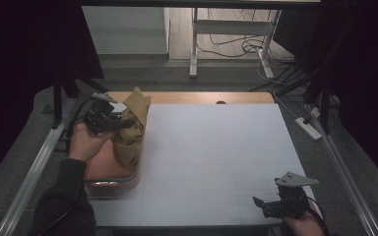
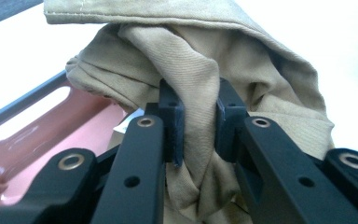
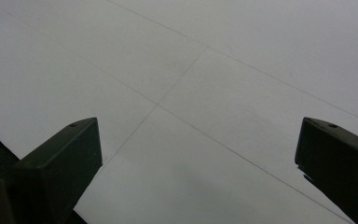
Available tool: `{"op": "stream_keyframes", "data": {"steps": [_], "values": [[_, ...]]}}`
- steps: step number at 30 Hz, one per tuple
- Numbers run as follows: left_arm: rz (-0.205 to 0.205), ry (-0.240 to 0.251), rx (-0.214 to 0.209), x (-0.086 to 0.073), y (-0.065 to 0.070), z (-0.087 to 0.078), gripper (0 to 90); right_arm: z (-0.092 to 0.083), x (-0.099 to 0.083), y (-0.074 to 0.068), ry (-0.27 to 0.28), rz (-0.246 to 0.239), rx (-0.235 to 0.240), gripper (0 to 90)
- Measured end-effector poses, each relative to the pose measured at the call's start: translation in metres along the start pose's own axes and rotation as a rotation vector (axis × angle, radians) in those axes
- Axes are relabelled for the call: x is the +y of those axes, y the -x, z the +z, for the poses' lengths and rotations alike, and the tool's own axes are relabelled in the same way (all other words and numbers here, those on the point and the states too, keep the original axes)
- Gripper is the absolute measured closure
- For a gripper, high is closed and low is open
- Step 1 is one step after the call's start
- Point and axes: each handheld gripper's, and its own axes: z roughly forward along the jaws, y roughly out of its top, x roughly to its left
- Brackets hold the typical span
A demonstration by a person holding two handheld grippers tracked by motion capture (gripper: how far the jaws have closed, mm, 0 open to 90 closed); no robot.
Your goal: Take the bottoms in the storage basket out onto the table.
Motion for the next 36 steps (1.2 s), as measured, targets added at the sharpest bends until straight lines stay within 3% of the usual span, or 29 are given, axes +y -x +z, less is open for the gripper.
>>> {"op": "stream_keyframes", "data": {"steps": [11,32,36], "values": [[0.038,0.041,-0.036,0.021,0.013,-0.007,76.5,0.000,0.000,0.000,0.002,0.001,0.002,0.8],[0.126,0.093,-0.074,0.055,0.044,-0.005,76.3,0.000,0.000,0.001,0.003,0.006,0.003,0.8],[0.143,0.108,-0.097,0.063,0.052,0.001,76.3,0.000,0.000,0.001,0.003,0.007,0.004,0.8]]}}
